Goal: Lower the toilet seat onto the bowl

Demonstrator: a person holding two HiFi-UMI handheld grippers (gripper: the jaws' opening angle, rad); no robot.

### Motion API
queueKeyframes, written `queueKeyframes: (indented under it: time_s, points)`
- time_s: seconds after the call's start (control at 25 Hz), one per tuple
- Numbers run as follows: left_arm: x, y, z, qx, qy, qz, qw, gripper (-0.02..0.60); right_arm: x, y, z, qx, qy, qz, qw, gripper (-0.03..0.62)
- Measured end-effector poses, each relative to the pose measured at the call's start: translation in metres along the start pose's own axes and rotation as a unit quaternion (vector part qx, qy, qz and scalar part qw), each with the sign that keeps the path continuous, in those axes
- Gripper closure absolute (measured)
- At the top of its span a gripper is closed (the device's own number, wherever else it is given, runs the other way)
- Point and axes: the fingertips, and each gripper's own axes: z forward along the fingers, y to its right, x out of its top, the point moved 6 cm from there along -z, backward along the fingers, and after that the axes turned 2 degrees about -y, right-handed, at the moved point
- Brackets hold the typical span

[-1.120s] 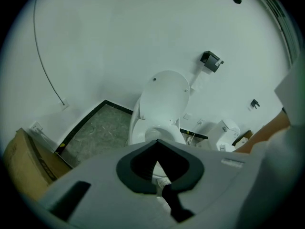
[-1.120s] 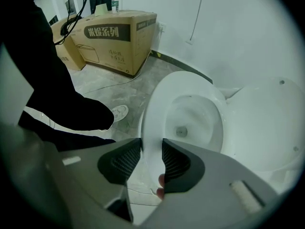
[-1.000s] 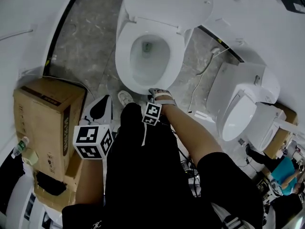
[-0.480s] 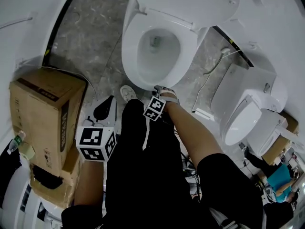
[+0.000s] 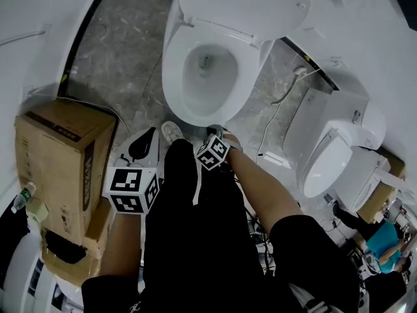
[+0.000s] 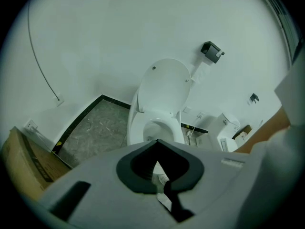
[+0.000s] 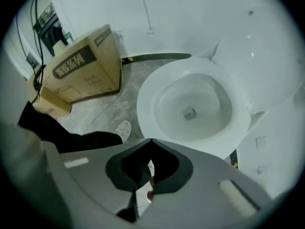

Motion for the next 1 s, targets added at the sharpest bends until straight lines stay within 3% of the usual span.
queueKeyframes:
  time_s: [0.24, 0.48, 0.72, 1.0]
  points:
    - [0.032, 0.02, -0.021, -0.002, 0.033, 0.016, 0.9993, 0.572, 0.02, 0.027, -0.071, -0.014, 0.07, 0.117, 0.991, 0.586]
    - [0.065, 0.054, -0.05, -0.009, 0.07, 0.035, 0.9969, 0.573, 0.042, 0.053, -0.165, -0.043, 0.164, 0.192, 0.967, 0.586]
    - [0.11, 0.087, -0.082, -0.014, 0.117, 0.047, 0.9919, 0.573, 0.06, 0.082, -0.266, -0.071, 0.254, 0.241, 0.934, 0.586]
    - [0.153, 0.114, -0.129, -0.01, 0.181, 0.065, 0.9813, 0.574, 0.084, 0.106, -0.39, -0.095, 0.381, 0.268, 0.88, 0.586]
